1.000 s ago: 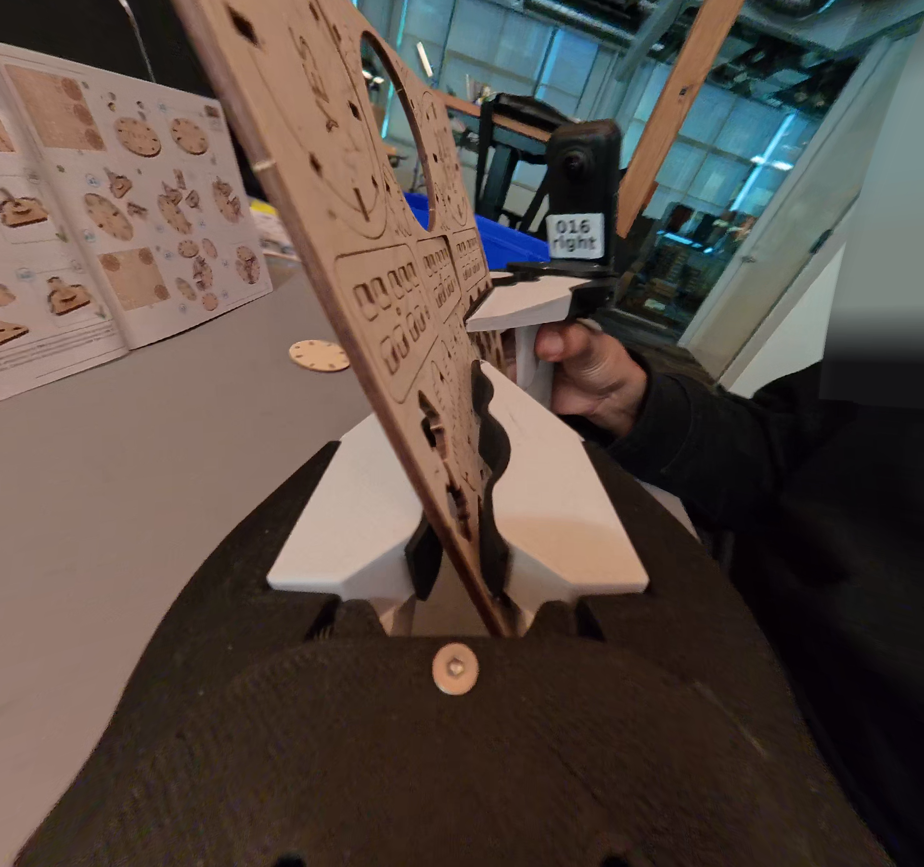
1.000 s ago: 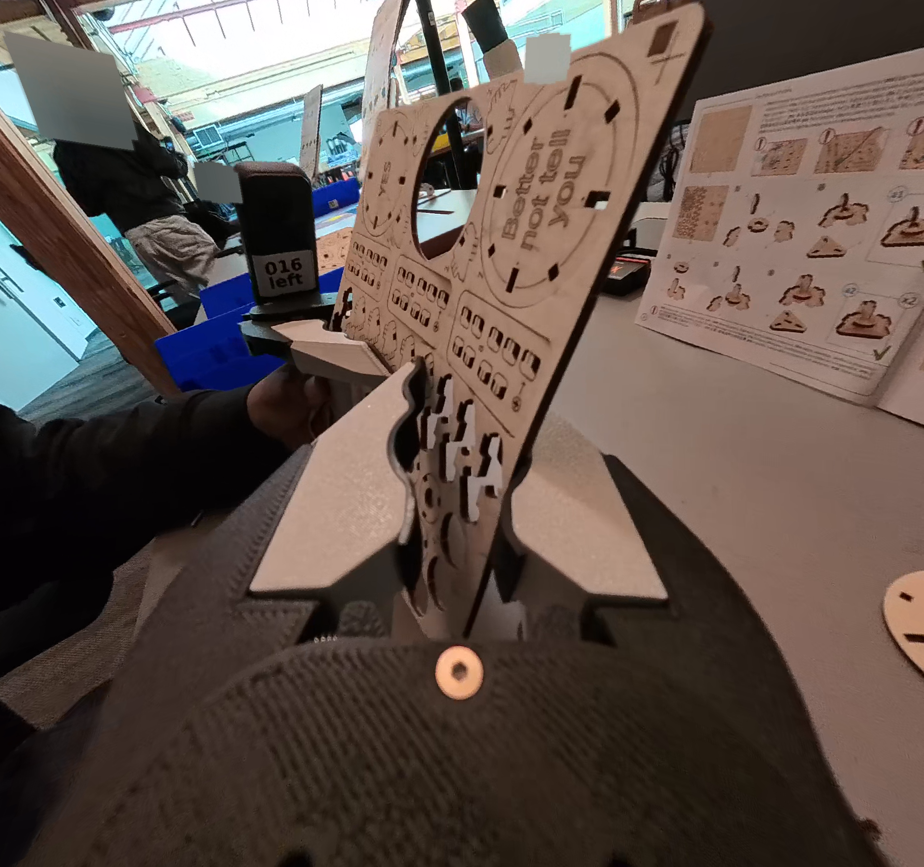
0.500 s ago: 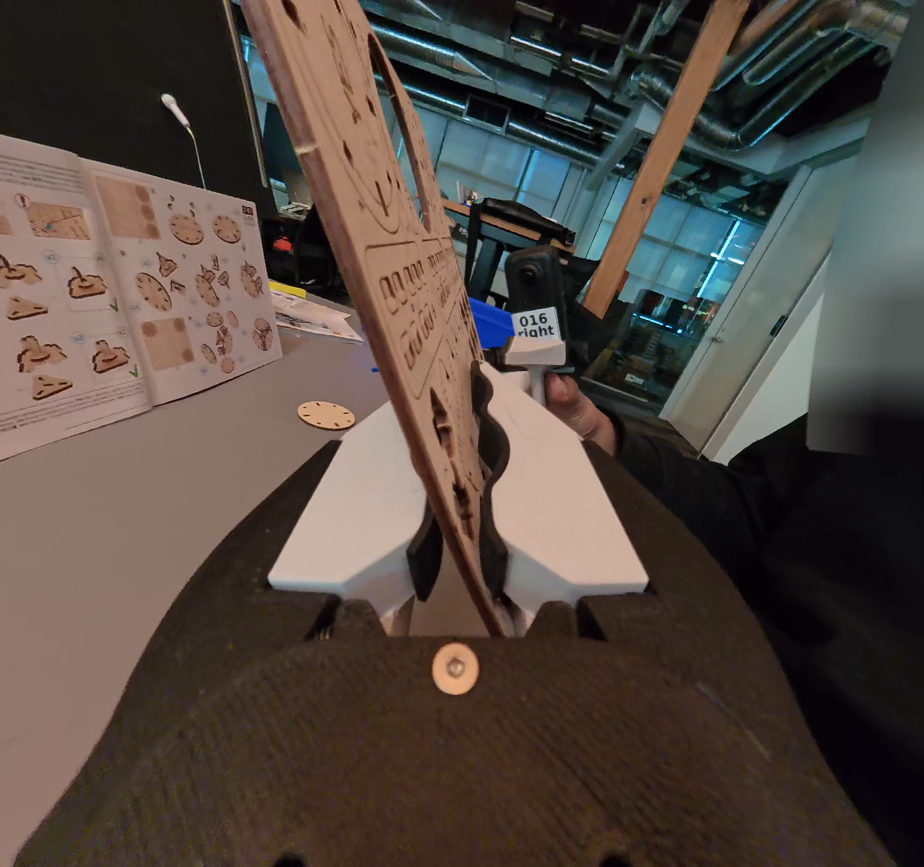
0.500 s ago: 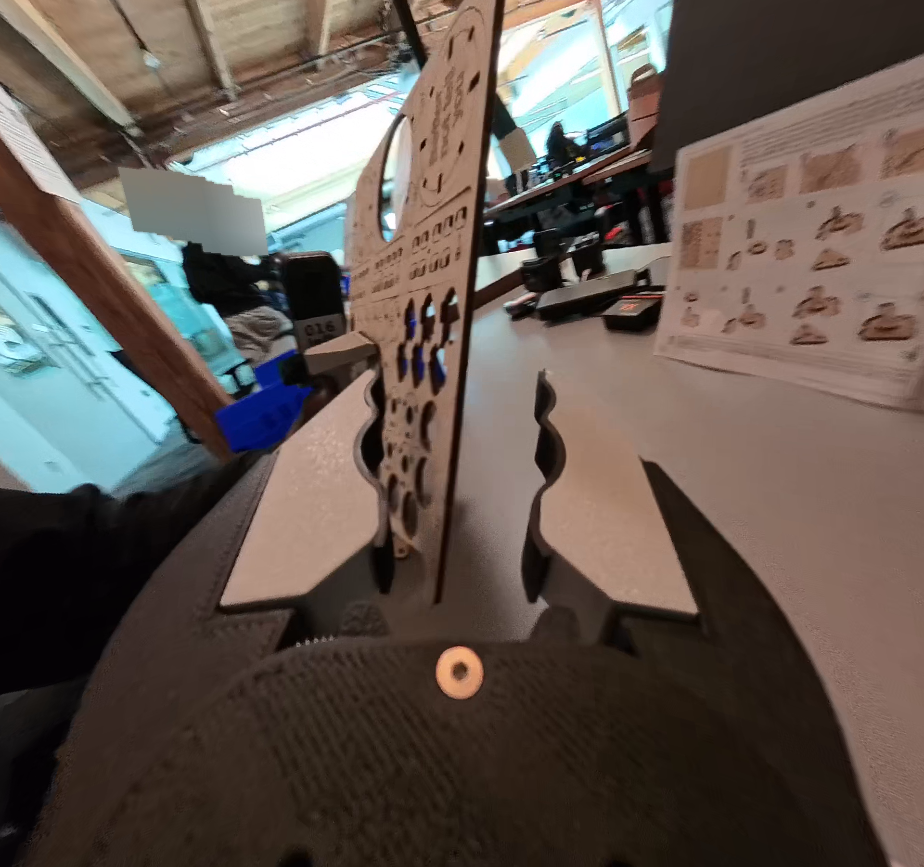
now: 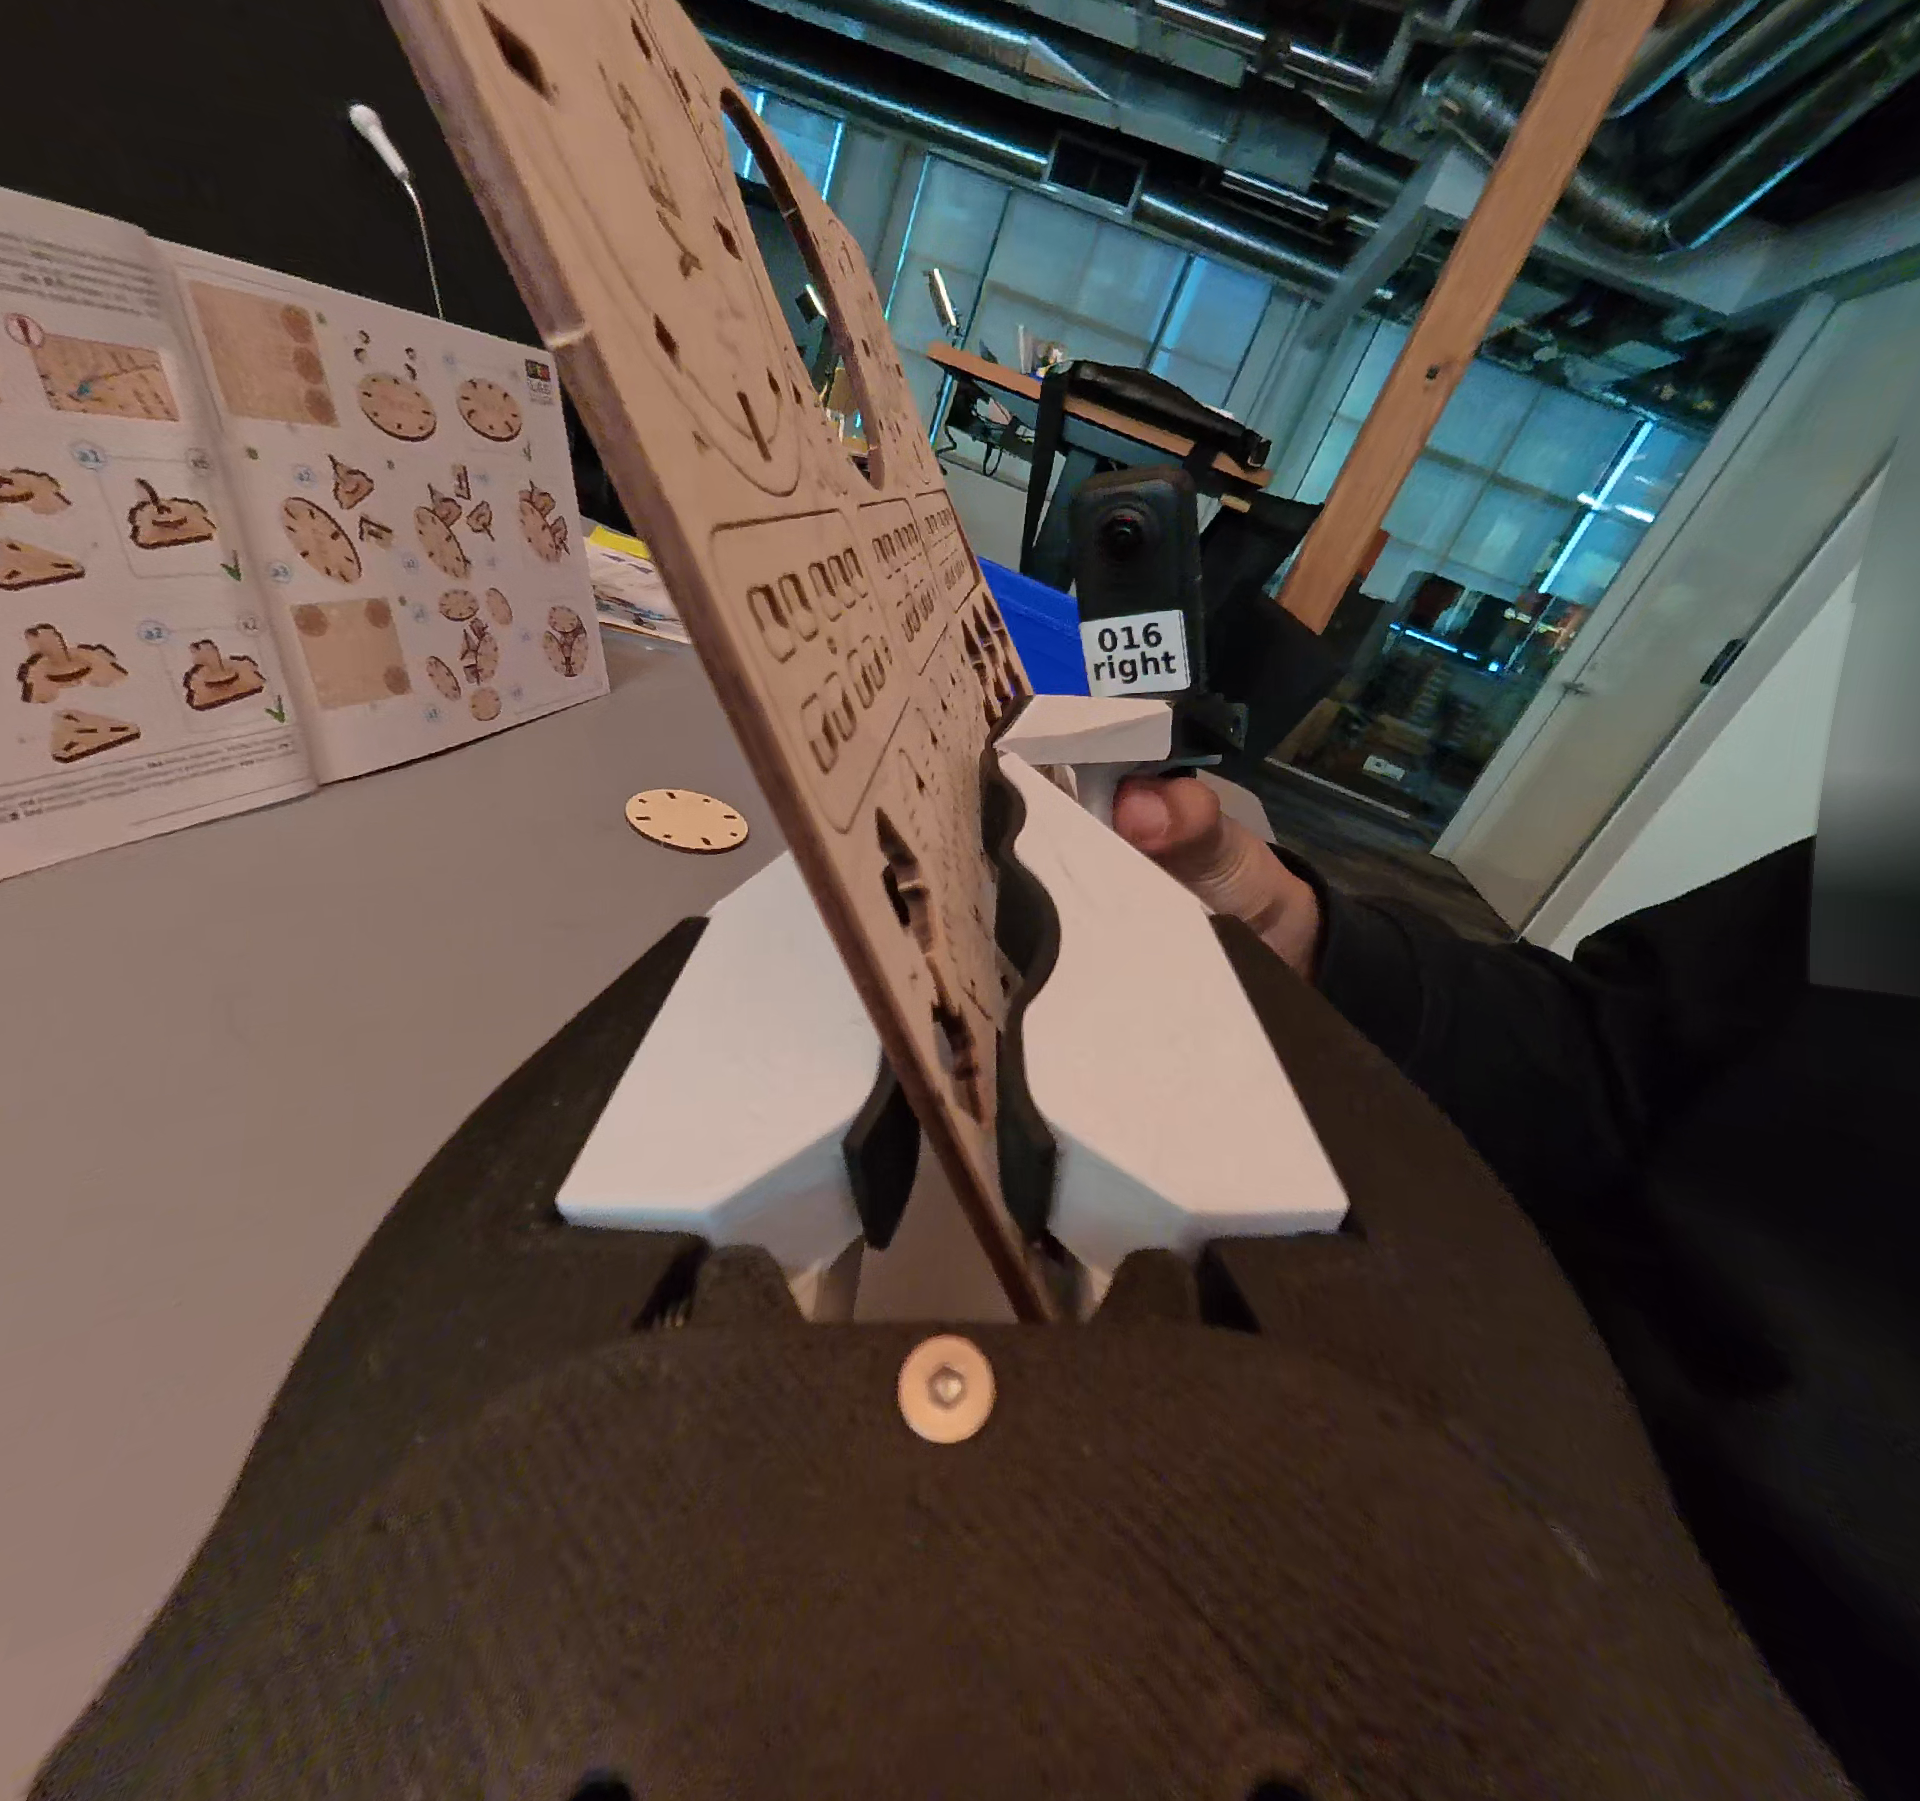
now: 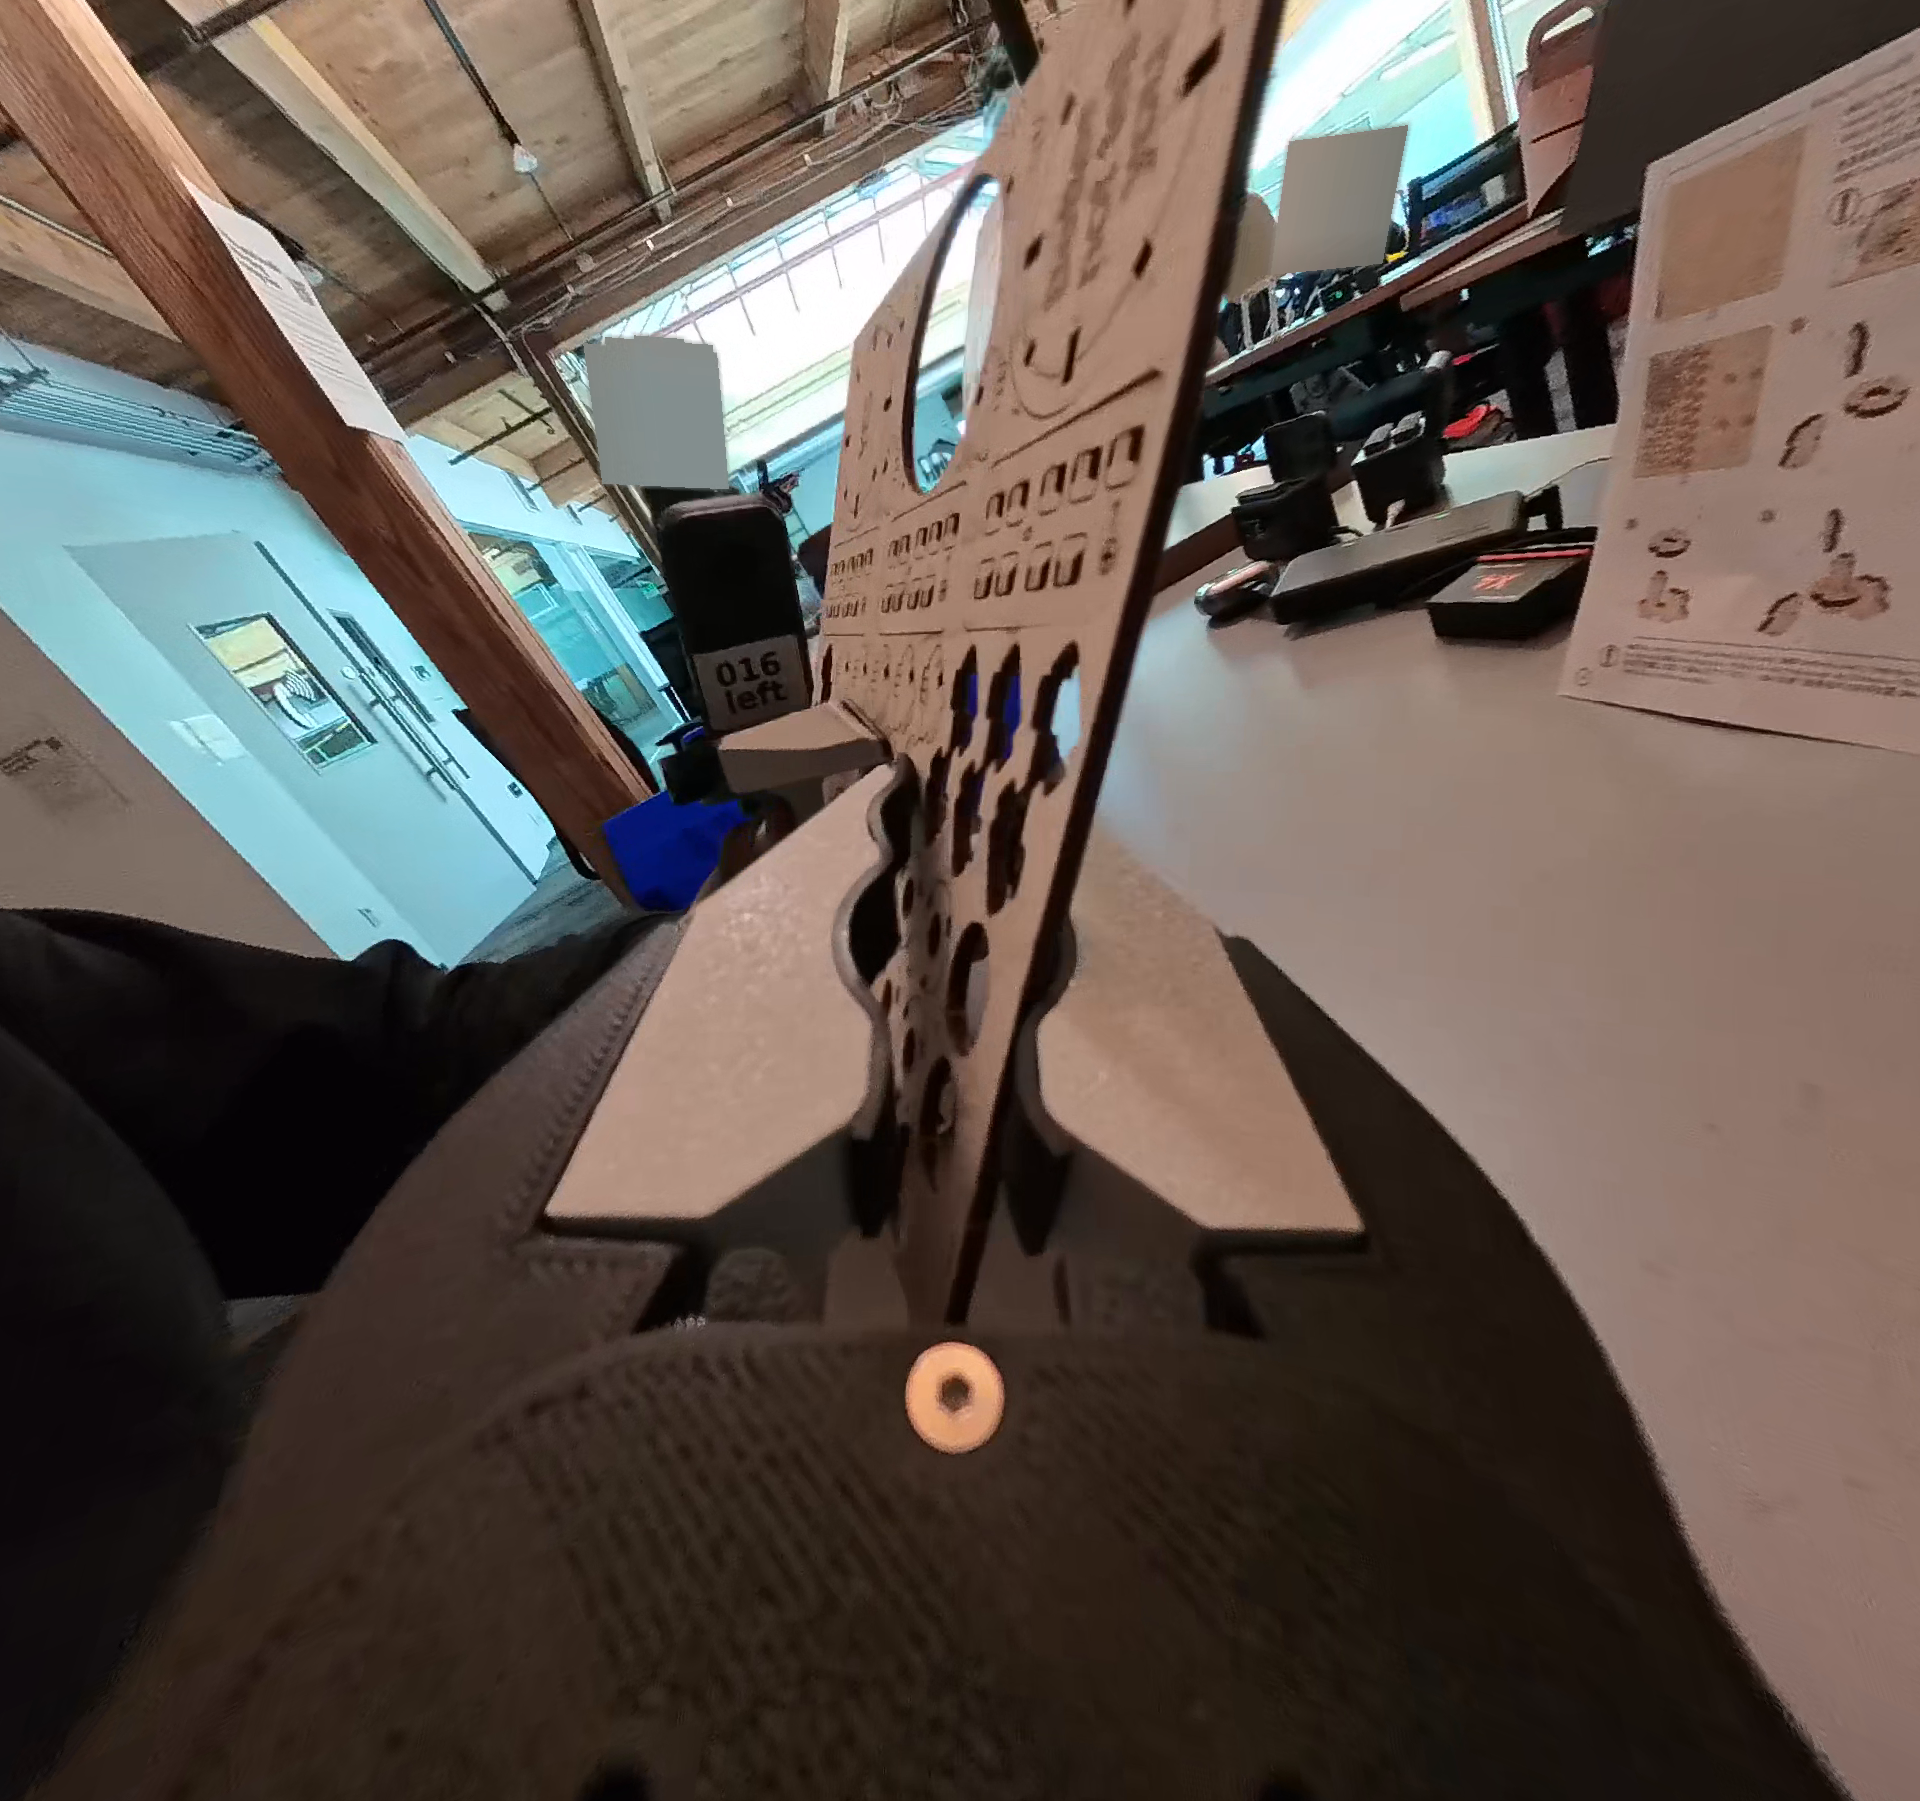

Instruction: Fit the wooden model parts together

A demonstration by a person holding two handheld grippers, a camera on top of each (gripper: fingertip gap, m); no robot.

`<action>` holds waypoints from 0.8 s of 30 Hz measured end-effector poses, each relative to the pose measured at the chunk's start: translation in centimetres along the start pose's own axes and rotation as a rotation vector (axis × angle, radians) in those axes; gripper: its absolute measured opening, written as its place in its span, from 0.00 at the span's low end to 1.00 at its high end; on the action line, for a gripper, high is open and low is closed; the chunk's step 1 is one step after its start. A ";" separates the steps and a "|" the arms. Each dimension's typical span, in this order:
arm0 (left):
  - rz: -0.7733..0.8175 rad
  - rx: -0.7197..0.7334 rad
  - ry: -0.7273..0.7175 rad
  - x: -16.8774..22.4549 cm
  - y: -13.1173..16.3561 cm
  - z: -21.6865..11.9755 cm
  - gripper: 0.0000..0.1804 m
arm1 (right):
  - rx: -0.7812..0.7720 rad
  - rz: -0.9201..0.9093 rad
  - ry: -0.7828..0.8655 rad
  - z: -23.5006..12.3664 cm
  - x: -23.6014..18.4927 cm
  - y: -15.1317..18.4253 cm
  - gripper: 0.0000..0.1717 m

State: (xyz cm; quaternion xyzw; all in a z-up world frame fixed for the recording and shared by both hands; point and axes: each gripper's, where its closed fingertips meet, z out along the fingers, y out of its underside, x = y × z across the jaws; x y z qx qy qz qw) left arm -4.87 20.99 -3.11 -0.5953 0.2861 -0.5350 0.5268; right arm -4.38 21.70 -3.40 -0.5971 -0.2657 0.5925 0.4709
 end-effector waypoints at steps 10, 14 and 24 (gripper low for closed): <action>0.007 -0.001 -0.032 -0.3 0.2 0.1 0.02 | -0.061 -0.097 0.103 0.0 0.8 0.4 0.10; -0.054 0.027 0.017 -0.2 -0.1 -0.1 0.02 | -0.066 -0.116 0.127 0.0 0.9 0.3 0.11; -0.246 0.144 0.122 -1.5 -1.8 -1.8 0.02 | 0.206 -0.007 0.046 -1.9 0.4 -3.9 0.16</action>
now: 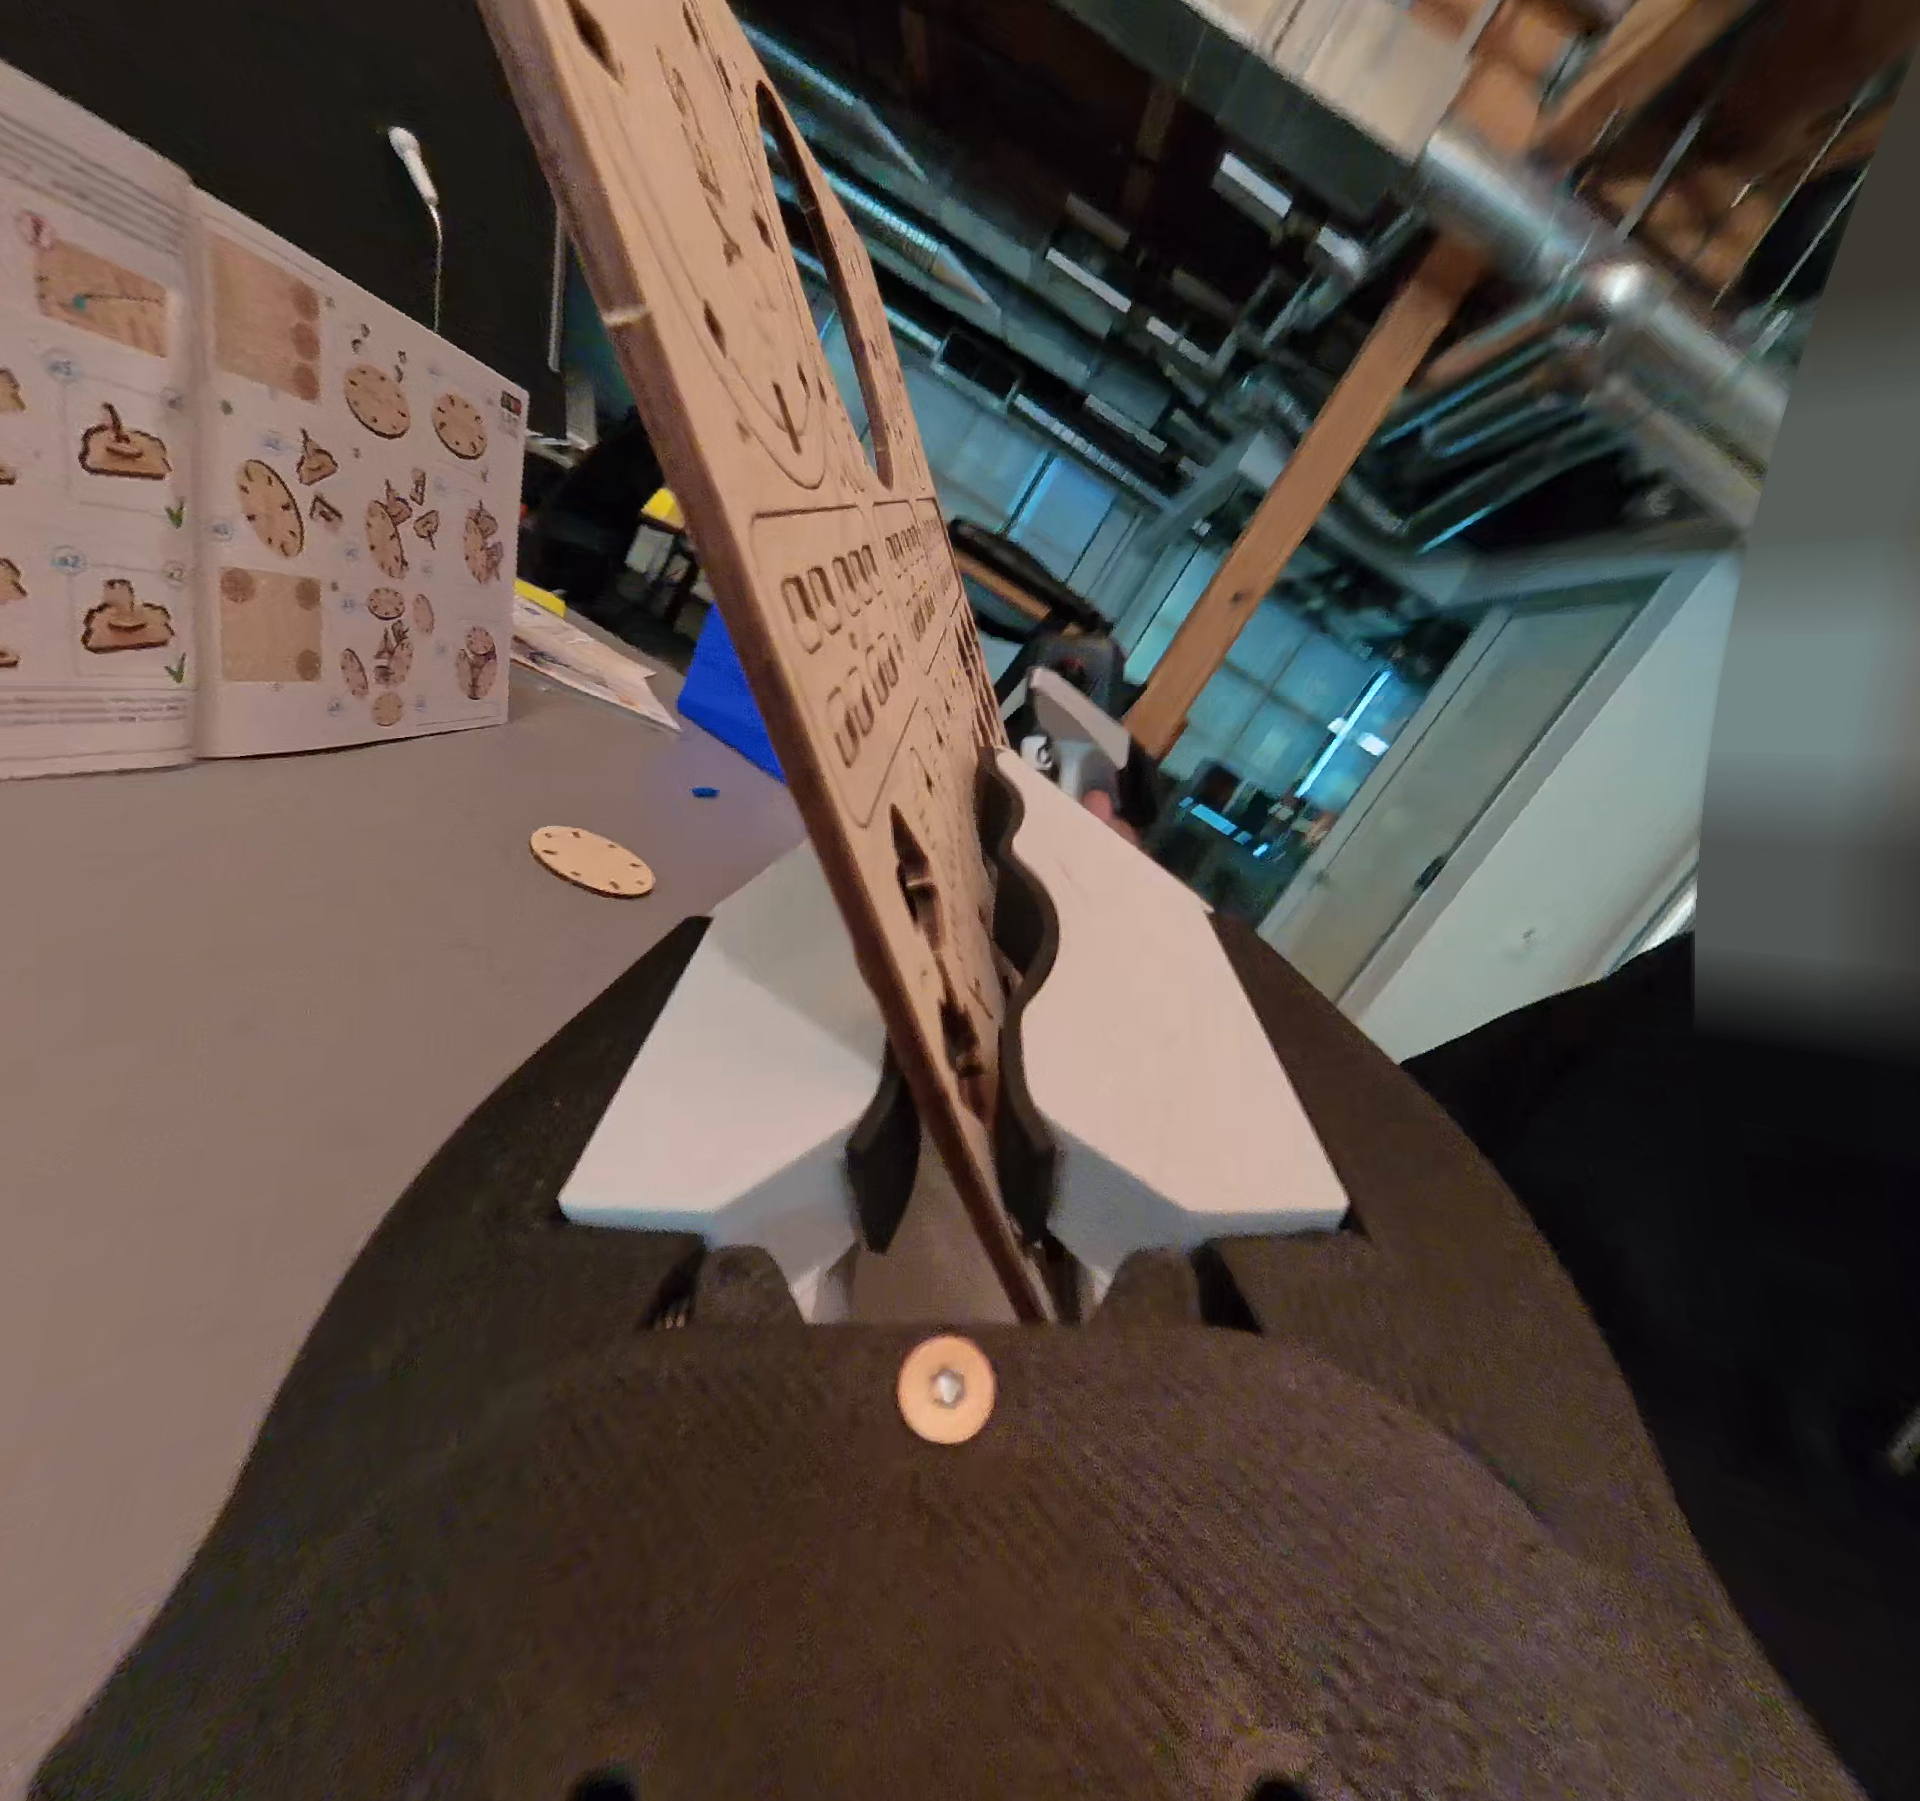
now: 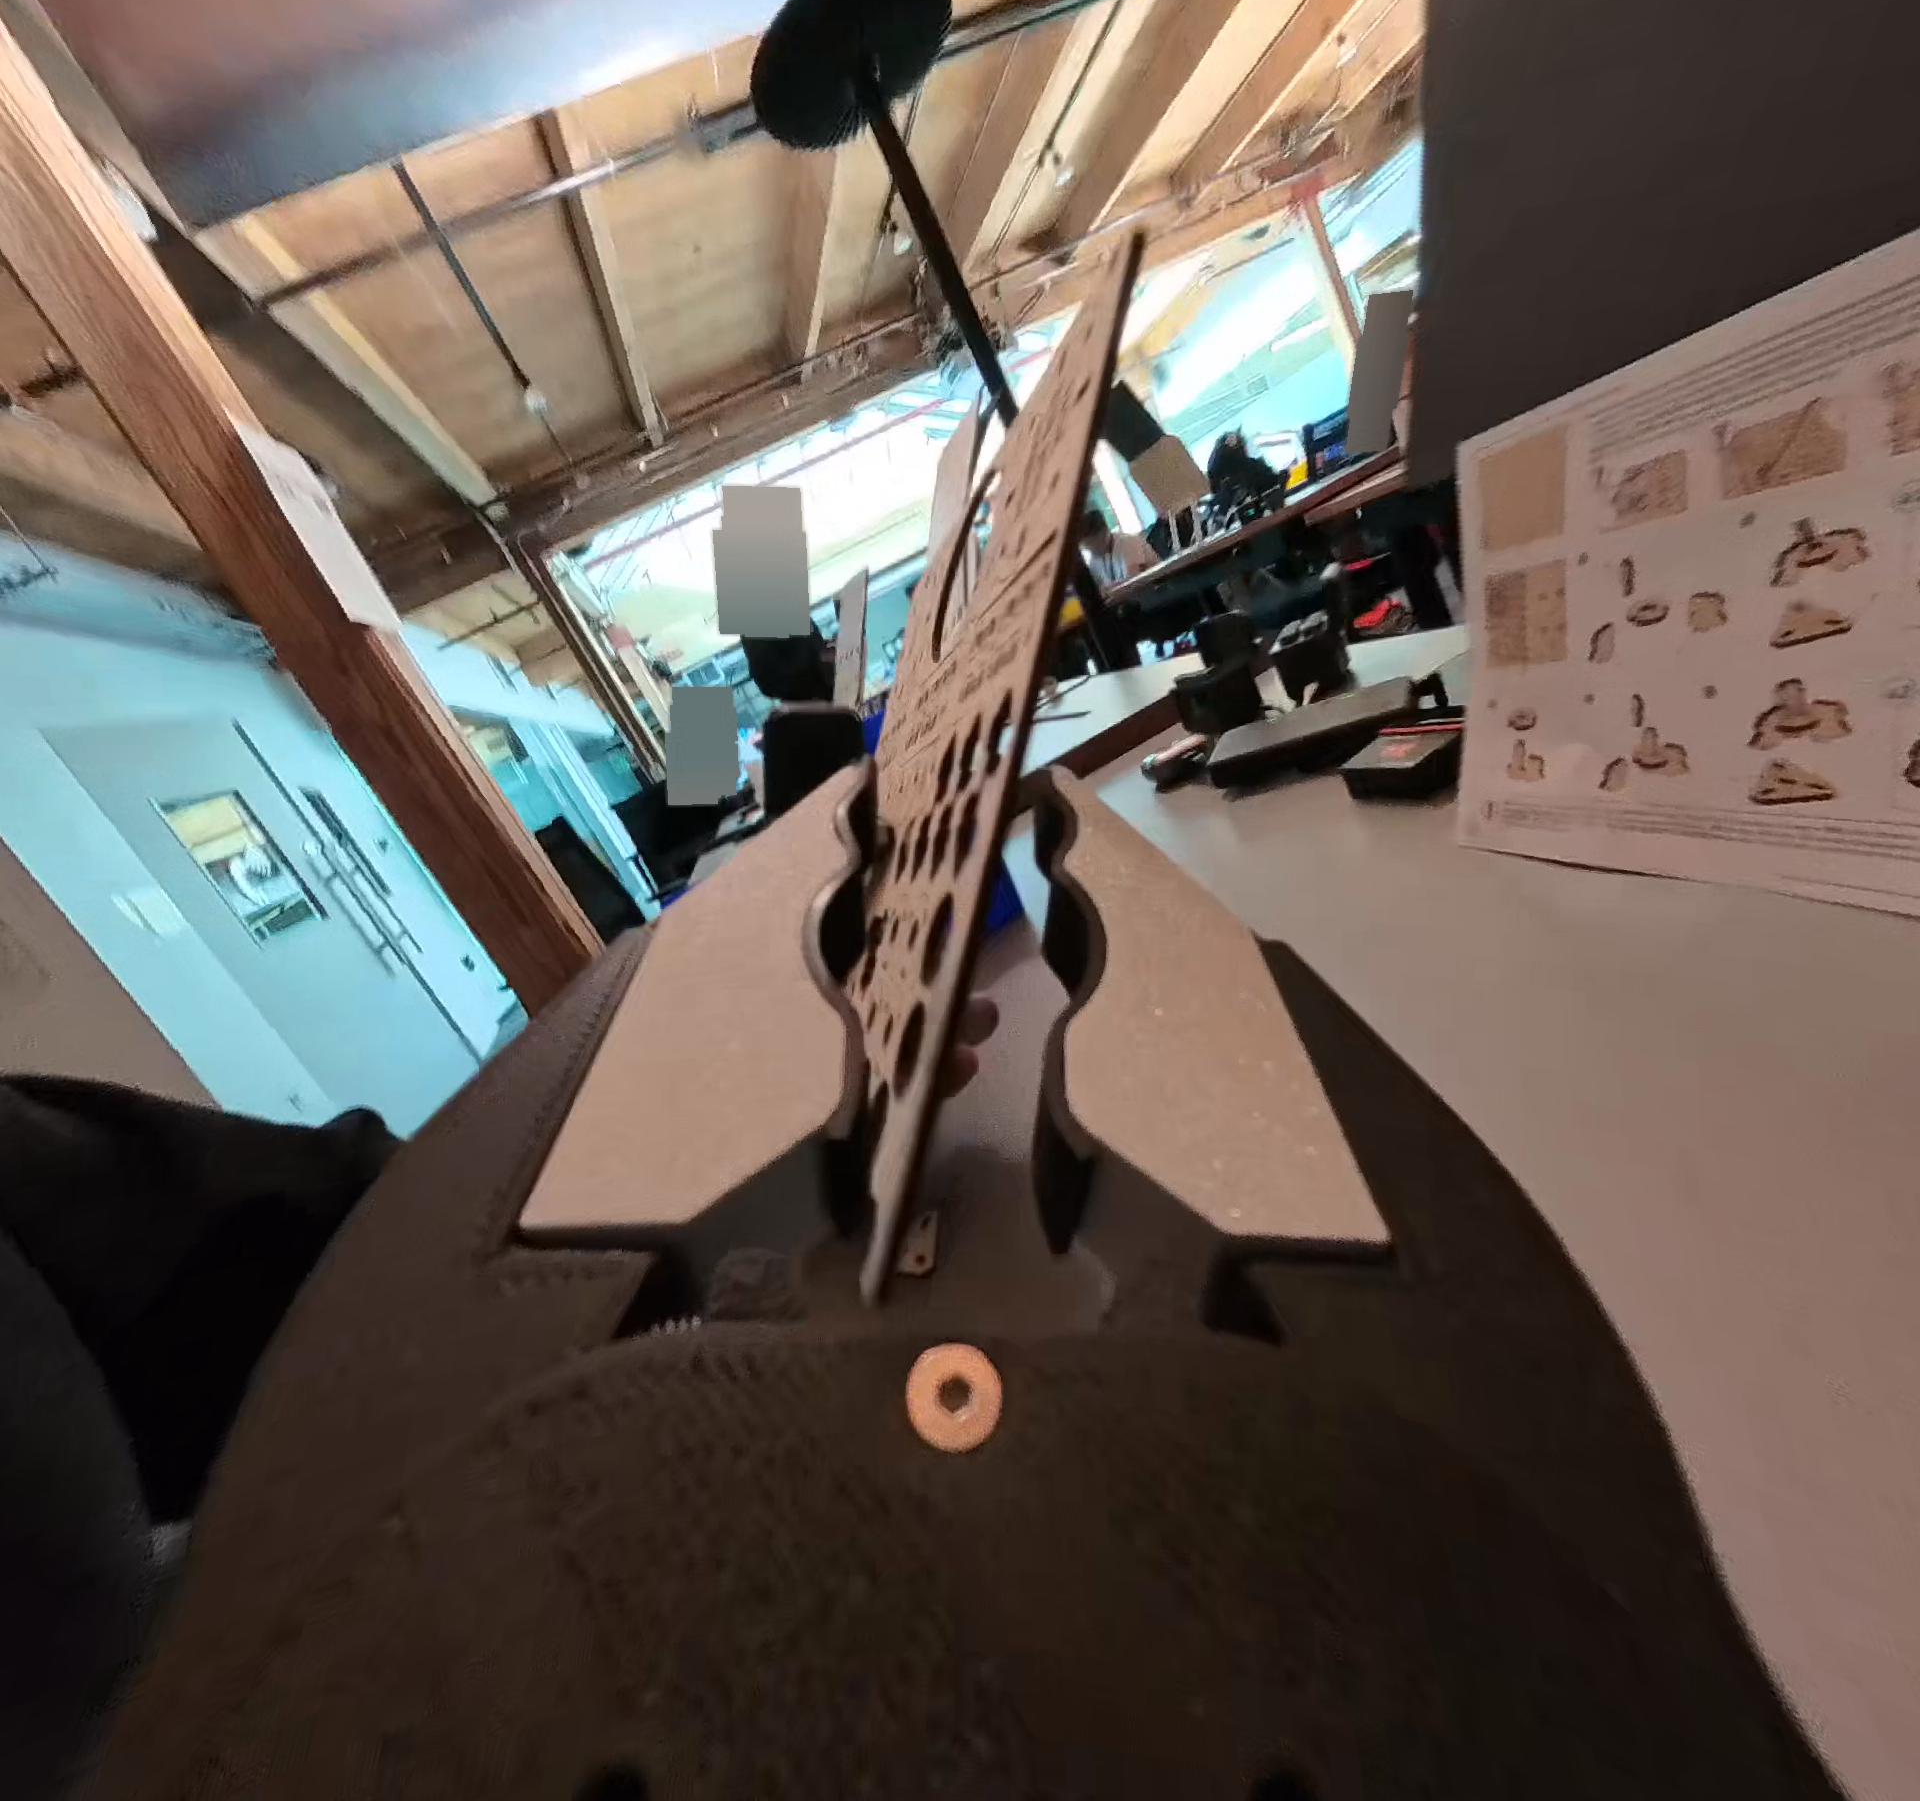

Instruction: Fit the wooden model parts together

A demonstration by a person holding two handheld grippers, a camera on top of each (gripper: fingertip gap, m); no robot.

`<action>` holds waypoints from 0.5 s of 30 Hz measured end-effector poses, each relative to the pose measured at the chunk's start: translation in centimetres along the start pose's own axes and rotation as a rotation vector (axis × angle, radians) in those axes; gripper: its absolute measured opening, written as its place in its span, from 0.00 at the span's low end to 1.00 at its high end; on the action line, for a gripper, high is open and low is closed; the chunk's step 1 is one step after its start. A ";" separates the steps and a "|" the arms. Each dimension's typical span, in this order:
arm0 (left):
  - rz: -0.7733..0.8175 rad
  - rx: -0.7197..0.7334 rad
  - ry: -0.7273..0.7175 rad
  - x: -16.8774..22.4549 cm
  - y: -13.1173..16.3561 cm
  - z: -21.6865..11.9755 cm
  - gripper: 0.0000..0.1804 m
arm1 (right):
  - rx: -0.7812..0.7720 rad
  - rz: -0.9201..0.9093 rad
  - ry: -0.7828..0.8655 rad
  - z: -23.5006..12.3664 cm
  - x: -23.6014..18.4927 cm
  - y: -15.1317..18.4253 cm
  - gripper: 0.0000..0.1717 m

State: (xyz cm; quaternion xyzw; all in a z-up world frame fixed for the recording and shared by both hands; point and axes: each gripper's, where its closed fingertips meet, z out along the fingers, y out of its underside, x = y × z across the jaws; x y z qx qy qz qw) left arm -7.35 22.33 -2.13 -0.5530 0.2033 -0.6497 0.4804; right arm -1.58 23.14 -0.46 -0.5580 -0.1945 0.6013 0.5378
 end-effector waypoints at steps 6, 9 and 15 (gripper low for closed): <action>-0.239 0.101 0.147 0.2 -1.6 -1.1 0.02 | 0.047 -0.049 0.018 -0.8 0.3 -1.4 0.15; -0.330 0.136 0.245 1.0 -2.2 -1.4 0.02 | 0.109 -0.025 0.002 -1.2 0.1 -2.2 0.09; -0.323 0.057 0.300 2.5 -1.3 -0.7 0.02 | -0.128 -0.184 -0.015 0.6 -1.0 1.9 0.18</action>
